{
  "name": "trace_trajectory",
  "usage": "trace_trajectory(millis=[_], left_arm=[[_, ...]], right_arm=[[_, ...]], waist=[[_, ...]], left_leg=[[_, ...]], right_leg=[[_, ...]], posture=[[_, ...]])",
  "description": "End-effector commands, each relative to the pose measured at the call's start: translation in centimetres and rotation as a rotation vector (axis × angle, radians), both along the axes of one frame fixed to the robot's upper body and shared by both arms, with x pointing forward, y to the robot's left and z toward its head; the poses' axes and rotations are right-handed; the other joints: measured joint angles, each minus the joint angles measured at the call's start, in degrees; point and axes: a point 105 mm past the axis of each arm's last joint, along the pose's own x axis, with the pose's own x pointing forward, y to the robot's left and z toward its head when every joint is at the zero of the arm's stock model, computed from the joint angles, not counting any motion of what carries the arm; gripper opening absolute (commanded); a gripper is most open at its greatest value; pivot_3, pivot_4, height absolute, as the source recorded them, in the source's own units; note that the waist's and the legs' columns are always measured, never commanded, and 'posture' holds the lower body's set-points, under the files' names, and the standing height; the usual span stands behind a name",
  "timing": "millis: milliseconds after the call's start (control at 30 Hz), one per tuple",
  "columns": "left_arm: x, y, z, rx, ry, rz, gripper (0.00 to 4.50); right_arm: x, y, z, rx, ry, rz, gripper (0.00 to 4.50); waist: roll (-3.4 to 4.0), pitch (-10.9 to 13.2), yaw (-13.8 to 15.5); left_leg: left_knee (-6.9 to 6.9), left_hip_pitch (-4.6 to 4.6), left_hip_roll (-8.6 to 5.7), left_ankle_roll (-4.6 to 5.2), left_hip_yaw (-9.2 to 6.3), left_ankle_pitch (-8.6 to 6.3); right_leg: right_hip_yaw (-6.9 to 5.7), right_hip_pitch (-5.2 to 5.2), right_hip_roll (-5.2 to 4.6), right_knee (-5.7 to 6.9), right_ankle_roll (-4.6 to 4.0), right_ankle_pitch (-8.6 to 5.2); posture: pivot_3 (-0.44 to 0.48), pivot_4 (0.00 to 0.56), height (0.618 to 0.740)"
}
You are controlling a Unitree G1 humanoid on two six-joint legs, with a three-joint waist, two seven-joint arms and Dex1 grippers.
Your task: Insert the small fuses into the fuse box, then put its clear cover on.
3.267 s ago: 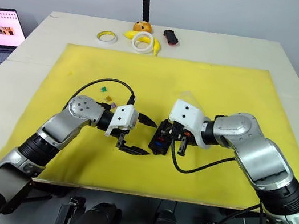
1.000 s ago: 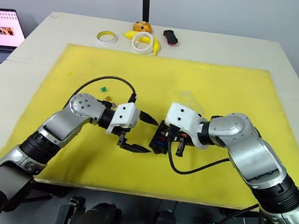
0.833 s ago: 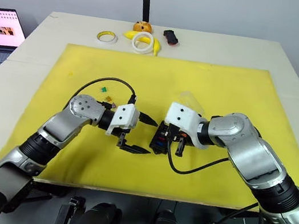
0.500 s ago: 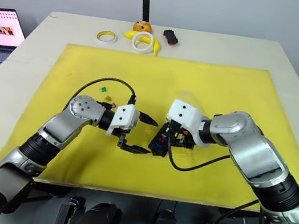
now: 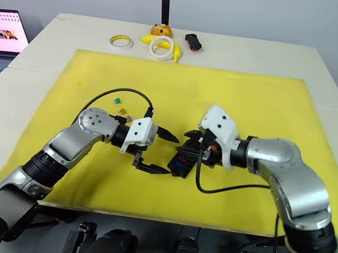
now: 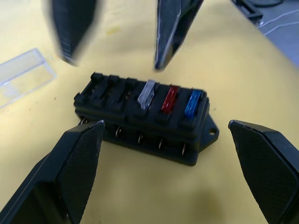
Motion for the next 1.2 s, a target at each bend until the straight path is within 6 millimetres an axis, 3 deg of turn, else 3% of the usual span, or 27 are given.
trace_trajectory(millis=[33, 67, 433, 633, 1200], left_arm=[[-0.1, 0.0, 1.4, -0.032, -0.037, -0.022, 4.50], [-0.1, 0.0, 1.4, -0.030, -0.036, -0.022, 4.50], [0.1, 0.0, 1.6, -0.025, -0.037, -0.026, 4.50], [0.3, -0.1, 1.8, -0.024, -0.039, -0.025, 4.50], [0.2, -0.3, 1.6, -0.016, -0.042, -0.026, 4.50]], right_arm=[[-0.5, -0.1, 0.3, 0.082, -0.092, -0.010, 0.39], [-0.4, -0.2, -0.1, 0.104, -0.087, -0.026, 0.06], [0.2, -1.0, -2.7, 0.116, -0.036, -0.100, 0.06], [0.2, -1.4, -4.7, 0.029, 0.009, -0.122, 0.06], [-0.3, -1.0, -5.1, -0.027, 0.018, -0.112, 0.06]], waist=[[0.00, 0.0, -0.1], [0.00, 0.0, -0.1], [0.01, 0.0, -0.2], [0.01, 0.0, -0.1], [0.01, 0.0, 0.0]], left_leg=[[0.00, 0.00, 0.00, 0.00, -0.01, 0.00], [0.00, 0.01, -0.01, 0.00, 0.01, 0.00], [0.00, 0.04, -0.01, -0.01, 0.01, 0.01], [0.00, 0.05, -0.02, -0.01, 0.01, 0.01], [-0.12, 0.55, -0.01, 0.00, -0.01, 0.00]], right_leg=[[0.00, 0.01, 0.00, -0.01, 0.00, 0.00], [0.00, 0.00, 0.00, -0.01, 0.00, 0.00], [0.00, 0.01, 0.02, 0.01, 0.00, 0.00], [0.00, 0.03, 0.03, 0.01, 0.00, 0.00], [0.00, 0.55, 0.04, -0.07, 0.00, 0.00]], posture=[[0.000, 0.150, 0.740], [0.000, 0.150, 0.740], [0.000, 0.150, 0.740], [0.000, 0.150, 0.740], [0.000, 0.150, 0.740]])
